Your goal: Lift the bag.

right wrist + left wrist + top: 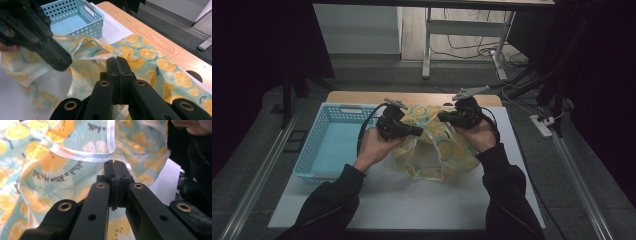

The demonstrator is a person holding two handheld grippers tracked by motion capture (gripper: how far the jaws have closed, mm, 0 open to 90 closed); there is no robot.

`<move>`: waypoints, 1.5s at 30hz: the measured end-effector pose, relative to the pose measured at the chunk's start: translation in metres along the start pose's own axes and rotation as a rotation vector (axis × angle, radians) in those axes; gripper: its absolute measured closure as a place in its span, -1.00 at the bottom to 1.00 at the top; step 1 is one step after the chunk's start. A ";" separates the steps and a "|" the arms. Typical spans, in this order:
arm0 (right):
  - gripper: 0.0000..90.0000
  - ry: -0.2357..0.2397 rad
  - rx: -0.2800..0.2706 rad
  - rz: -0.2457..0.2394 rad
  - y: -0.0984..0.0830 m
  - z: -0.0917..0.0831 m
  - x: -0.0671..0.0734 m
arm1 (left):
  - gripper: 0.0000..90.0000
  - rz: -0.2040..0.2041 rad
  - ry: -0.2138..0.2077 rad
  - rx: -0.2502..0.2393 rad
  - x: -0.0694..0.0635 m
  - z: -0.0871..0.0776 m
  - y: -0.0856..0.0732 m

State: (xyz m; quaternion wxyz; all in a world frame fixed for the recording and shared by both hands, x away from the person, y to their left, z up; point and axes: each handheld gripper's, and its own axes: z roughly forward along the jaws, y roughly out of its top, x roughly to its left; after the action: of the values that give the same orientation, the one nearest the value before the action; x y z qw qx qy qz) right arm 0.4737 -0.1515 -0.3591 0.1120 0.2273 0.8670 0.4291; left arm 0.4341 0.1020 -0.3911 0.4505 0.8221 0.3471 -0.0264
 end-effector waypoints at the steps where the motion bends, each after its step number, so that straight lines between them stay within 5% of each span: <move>1: 1.00 0.000 0.000 0.003 0.001 -0.001 0.000 | 1.00 0.005 0.005 -0.002 0.000 -0.003 0.002; 23: 1.00 0.020 -0.046 -0.002 0.029 -0.021 0.003 | 1.00 0.021 0.015 -0.074 -0.005 -0.050 0.051; 45: 1.00 -0.007 -0.070 -0.025 0.073 -0.050 0.003 | 1.00 0.040 0.049 -0.137 -0.012 -0.087 0.096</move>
State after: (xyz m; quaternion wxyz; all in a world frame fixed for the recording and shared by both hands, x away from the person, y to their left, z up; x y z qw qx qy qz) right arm 0.4731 -0.1463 -0.2705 0.1285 0.2141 0.8538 0.4569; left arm 0.4586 0.1272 -0.2659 0.4977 0.7964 0.3426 0.0267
